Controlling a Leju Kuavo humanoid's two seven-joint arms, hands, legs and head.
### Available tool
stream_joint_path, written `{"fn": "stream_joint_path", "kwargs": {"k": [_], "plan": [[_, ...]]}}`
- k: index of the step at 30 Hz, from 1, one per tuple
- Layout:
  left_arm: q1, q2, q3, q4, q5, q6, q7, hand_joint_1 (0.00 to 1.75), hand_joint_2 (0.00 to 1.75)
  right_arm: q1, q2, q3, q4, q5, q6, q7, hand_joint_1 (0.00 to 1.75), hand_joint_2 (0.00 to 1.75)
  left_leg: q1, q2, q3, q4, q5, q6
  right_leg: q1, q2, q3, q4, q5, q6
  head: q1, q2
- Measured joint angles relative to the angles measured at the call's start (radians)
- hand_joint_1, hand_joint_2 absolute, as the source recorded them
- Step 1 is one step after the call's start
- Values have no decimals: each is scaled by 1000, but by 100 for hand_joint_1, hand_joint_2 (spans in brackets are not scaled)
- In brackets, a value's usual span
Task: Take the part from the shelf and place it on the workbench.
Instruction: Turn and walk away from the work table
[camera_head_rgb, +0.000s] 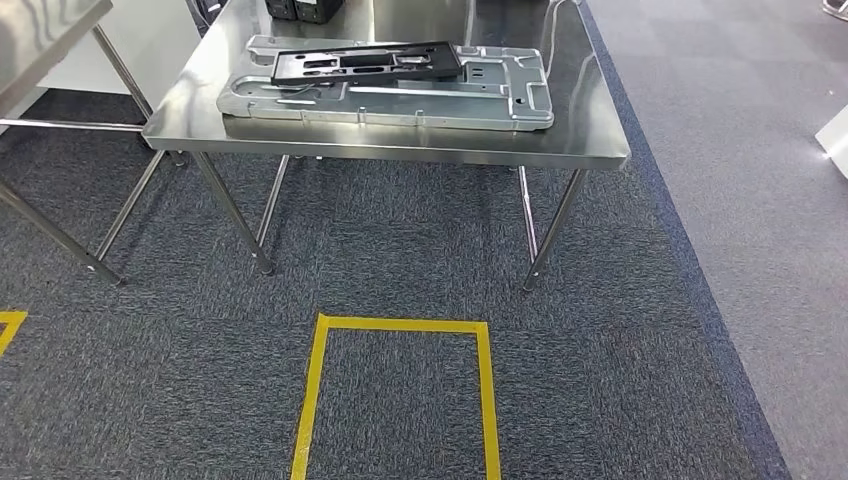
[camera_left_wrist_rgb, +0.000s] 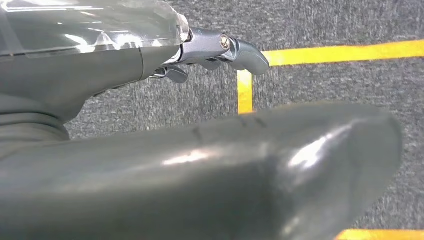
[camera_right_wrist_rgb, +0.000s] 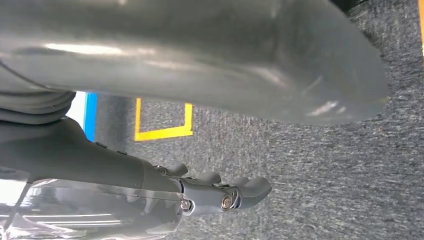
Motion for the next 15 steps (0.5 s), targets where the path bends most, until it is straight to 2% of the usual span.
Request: {"fn": "stream_joint_path", "kwargs": {"k": [1,3,4,5,6,7,8,9,10,11,12,13,14,15], "plan": [[0,0,-1,0,0,-1,-1,0,0,-1,0,-2,0,1,0,0,0,0,0,2,-7,1,10,-5,4,0,22,-41,-11,-6,0,0],[-1,-1,-4,0,0,-1,-1,0,0,0,0,-6,0,4,1,0,0,0,2,2,-19,1,24,-17,2,-1,12,-60,-3,-19,0,0],[-1,0,-5,0,0,-2,-1,0,0,1,0,-7,0,6,2,0,0,0,3,-2,-27,10,12,-24,0,-2,2,-62,7,-26,0,0],[1,-1,-6,0,0,-1,-1,0,0,2,0,-7,0,7,3,0,0,0,4,-6,-39,37,-18,-30,-3,-5,-7,-65,16,-33,0,0],[1,-1,-7,0,0,0,0,0,0,3,0,-8,0,8,4,0,0,0,7,-10,-55,84,-63,-36,-4,-6,-17,-65,24,-38,0,0],[3,-1,-7,0,0,1,1,0,0,4,0,-10,0,9,4,0,0,0,10,-13,-74,146,-109,-41,-3,-6,-27,-65,32,-41,0,0],[4,-1,-8,0,-1,3,4,0,0,5,0,-12,0,9,5,0,0,0,14,-13,-89,213,-141,-45,-3,-7,-38,-64,40,-42,0,0],[4,-1,-9,0,-1,5,7,0,0,6,0,-14,0,9,5,0,0,0,17,-13,-96,264,-149,-49,-3,-7,-50,-61,48,-41,0,0],[3,-1,-11,0,-1,8,10,0,0,7,0,-18,0,8,6,-1,0,0,20,-13,-90,287,-136,-52,-3,-7,-62,-58,56,-39,0,0],[3,-1,-13,0,-1,11,12,0,0,7,0,-21,0,6,7,-1,0,0,23,-13,-67,275,-108,-54,-5,-6,-75,-52,62,-36,0,0],[3,0,-15,0,-1,14,15,0,0,7,1,-25,0,3,8,-2,0,0,25,-13,-27,226,-80,-55,-6,-5,-86,-45,66,-33,0,0],[2,0,-17,0,-1,16,17,0,0,7,1,-29,0,1,9,-3,0,0,26,-15,24,156,-68,-55,-7,-4,-98,-36,69,-28,0,0],[1,0,-18,0,-1,18,19,0,0,7,2,-32,0,-2,11,-3,0,0,25,-17,70,87,-69,-51,-7,-4,-108,-27,71,-23,0,0],[-1,0,-19,0,-1,20,21,0,0,7,3,-35,0,-4,11,-4,0,0,24,-19,101,34,-79,-47,-7,-4,-116,-19,73,-17,0,0]]}}
